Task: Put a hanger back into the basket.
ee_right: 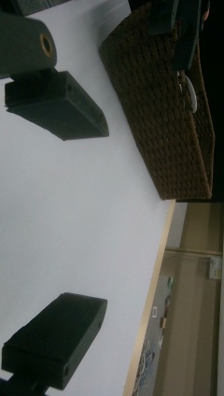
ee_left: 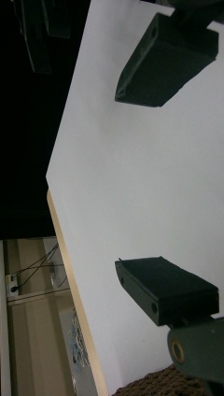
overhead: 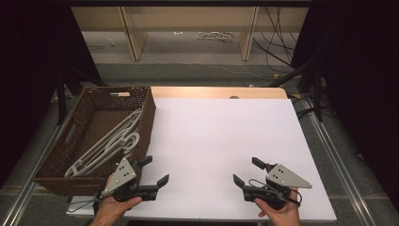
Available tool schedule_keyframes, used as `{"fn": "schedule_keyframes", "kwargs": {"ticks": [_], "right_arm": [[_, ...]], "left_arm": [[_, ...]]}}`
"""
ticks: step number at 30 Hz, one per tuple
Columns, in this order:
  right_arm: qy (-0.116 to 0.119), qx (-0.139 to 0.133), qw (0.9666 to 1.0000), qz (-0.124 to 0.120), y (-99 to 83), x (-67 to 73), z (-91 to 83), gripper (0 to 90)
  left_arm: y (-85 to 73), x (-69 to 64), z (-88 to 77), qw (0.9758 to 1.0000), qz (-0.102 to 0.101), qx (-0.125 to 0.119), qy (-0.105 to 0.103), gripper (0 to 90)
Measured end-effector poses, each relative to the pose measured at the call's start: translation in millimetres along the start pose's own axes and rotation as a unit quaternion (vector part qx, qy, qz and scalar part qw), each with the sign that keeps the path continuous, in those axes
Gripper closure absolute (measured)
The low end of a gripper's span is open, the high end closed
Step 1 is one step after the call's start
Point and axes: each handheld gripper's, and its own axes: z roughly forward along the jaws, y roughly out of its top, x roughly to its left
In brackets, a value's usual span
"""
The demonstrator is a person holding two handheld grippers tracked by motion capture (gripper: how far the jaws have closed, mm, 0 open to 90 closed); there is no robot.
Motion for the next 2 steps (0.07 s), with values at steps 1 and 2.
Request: {"fn": "schedule_keyframes", "kwargs": {"ticks": [1, 2], "right_arm": [[0.001, 0.000, 1.0000, -0.001, 0.0, 0.2, 0.1, 16.0], [0.000, 0.003, 1.0000, -0.002, 0.4, 0.6, -0.4, 16.0]], "left_arm": [[-0.3, 0.3, 0.3, 1.0000, 0.001, 0.000, -0.001, 15.9], [-0.5, 0.7, 0.7, 1.0000, 0.002, -0.002, -0.003, 15.9]]}}
